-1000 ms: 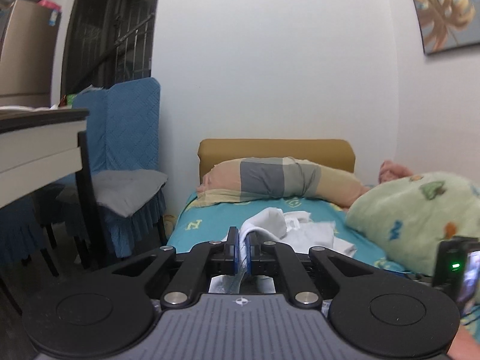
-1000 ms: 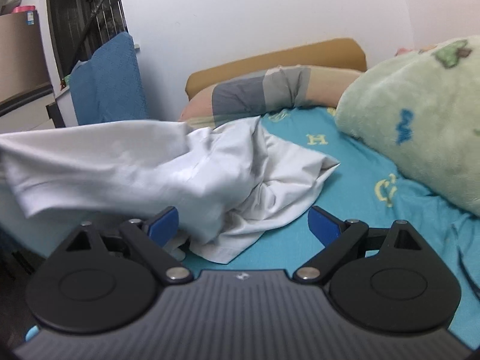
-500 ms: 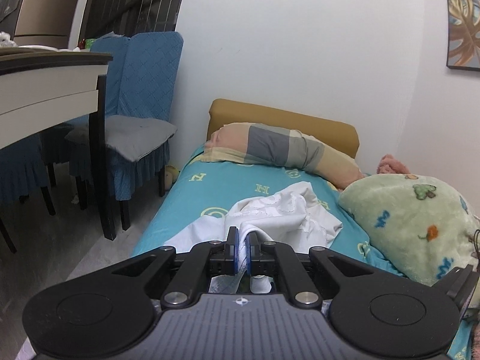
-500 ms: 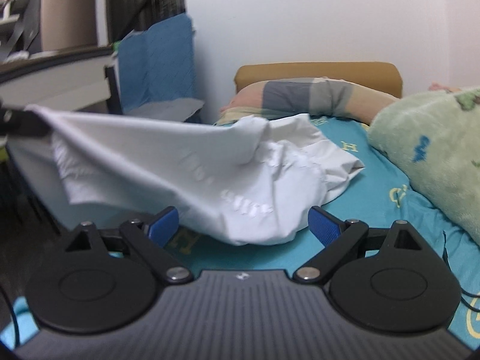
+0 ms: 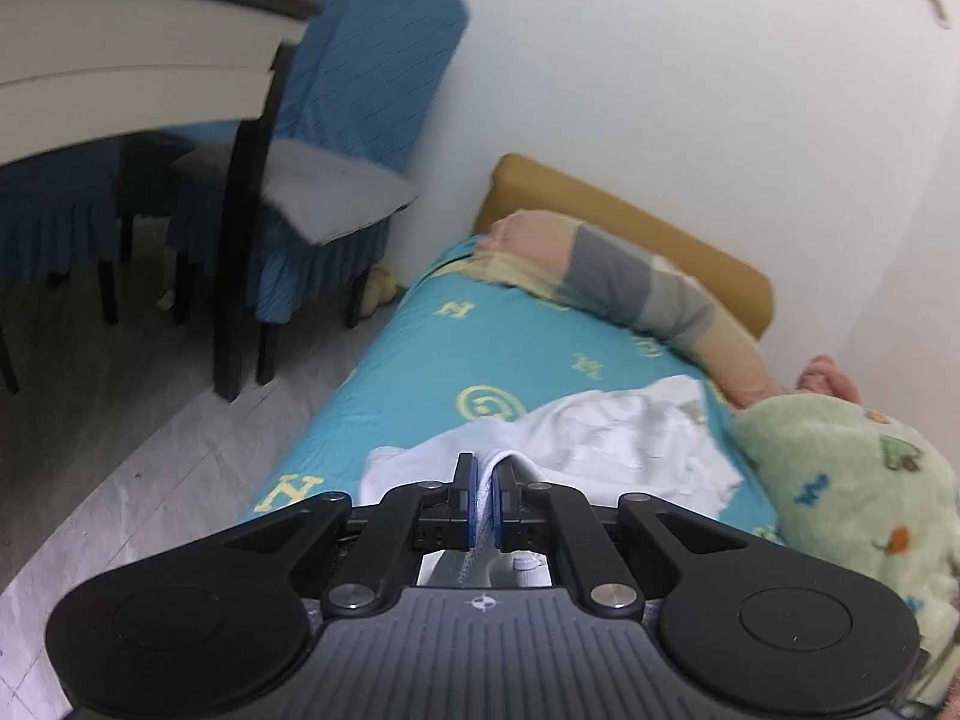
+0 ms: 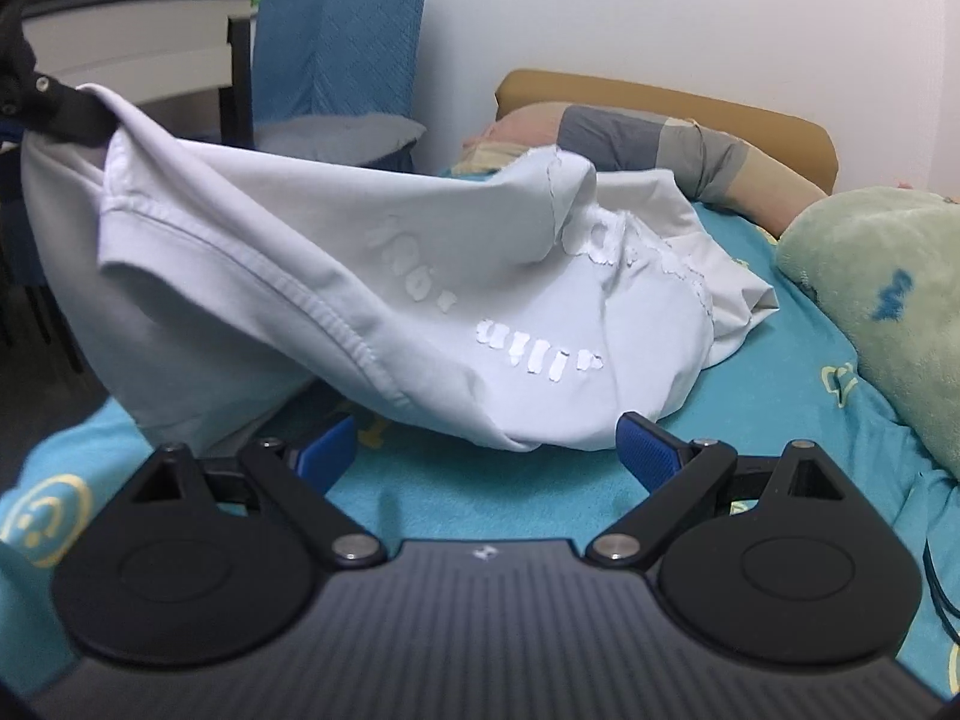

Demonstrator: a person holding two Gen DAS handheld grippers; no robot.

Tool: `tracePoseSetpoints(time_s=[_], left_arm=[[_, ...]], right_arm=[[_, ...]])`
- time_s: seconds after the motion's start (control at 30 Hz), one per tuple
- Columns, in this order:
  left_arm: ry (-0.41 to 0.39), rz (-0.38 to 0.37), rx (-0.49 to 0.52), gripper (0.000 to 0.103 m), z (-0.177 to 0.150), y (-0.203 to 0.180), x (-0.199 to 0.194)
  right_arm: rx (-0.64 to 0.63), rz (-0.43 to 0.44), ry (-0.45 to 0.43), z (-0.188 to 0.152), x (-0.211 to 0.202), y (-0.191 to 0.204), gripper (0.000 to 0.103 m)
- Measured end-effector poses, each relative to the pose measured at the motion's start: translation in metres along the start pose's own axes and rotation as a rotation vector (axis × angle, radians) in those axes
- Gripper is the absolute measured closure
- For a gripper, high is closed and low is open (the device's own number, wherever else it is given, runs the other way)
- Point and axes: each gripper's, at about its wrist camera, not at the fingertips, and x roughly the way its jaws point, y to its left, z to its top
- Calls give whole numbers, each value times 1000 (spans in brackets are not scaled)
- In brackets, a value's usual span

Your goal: Fold clothes

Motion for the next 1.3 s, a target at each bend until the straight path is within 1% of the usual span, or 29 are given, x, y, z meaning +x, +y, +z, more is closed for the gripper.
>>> tracePoseSetpoints(time_s=[0.13, 0.23, 0.3, 0.4, 0.5, 0.53, 0.57, 0.6, 0.63, 0.7, 0.73, 0.77, 0.8, 0.87, 1.0, 1.07, 1.13, 1.2, 1.27, 1.3], left_arm=[[31, 54, 24, 98, 2, 5, 25], [56, 109, 57, 97, 2, 5, 44], [84, 138, 67, 97, -2, 6, 55], [122, 189, 111, 96, -10, 4, 67], [151, 216, 149, 89, -16, -2, 71], [153, 226, 170, 83, -18, -4, 69], [155, 236, 192, 74, -19, -7, 67], [156, 247, 213, 69, -20, -9, 65], [158, 257, 235, 61, -21, -12, 63], [161, 265, 286, 54, -24, -15, 56], [163, 269, 312, 47, -25, -17, 53], [165, 273, 338, 44, -26, -18, 50], [171, 271, 374, 44, -29, -21, 47], [184, 256, 438, 37, -36, -27, 43], [200, 212, 566, 30, -53, -47, 43], [195, 213, 640, 27, -63, -54, 51], [190, 213, 714, 26, -73, -62, 59], [178, 247, 783, 26, -80, -65, 72], [142, 268, 819, 26, -84, -67, 82], [132, 273, 809, 26, -83, -67, 86]], right_arm=[[22, -11, 27, 0, 12, -2, 8], [31, -15, 53, -1, 18, -5, 8], [52, -8, 68, -2, 20, -9, 8], [86, 5, 92, -2, 23, -14, 8], [101, 12, 107, -2, 24, -17, 8], [106, 16, 109, -1, 24, -18, 8], [112, 19, 111, -1, 24, -19, 8], [119, 21, 111, -1, 24, -19, 8], [127, 23, 111, -1, 24, -21, 8], [143, 25, 110, 0, 22, -24, 8], [152, 26, 109, 1, 22, -25, 8], [160, 27, 108, 2, 22, -27, 8], [167, 27, 106, 3, 21, -28, 8], [180, 27, 103, 4, 21, -31, 8], [193, 22, 98, 5, 20, -35, 8], [197, 19, 95, 6, 19, -36, 8], [196, 12, 92, 7, 19, -38, 8], [194, 5, 88, 9, 20, -40, 8], [194, 5, 87, 12, 22, -42, 8], [194, 12, 90, 14, 24, -42, 8]])
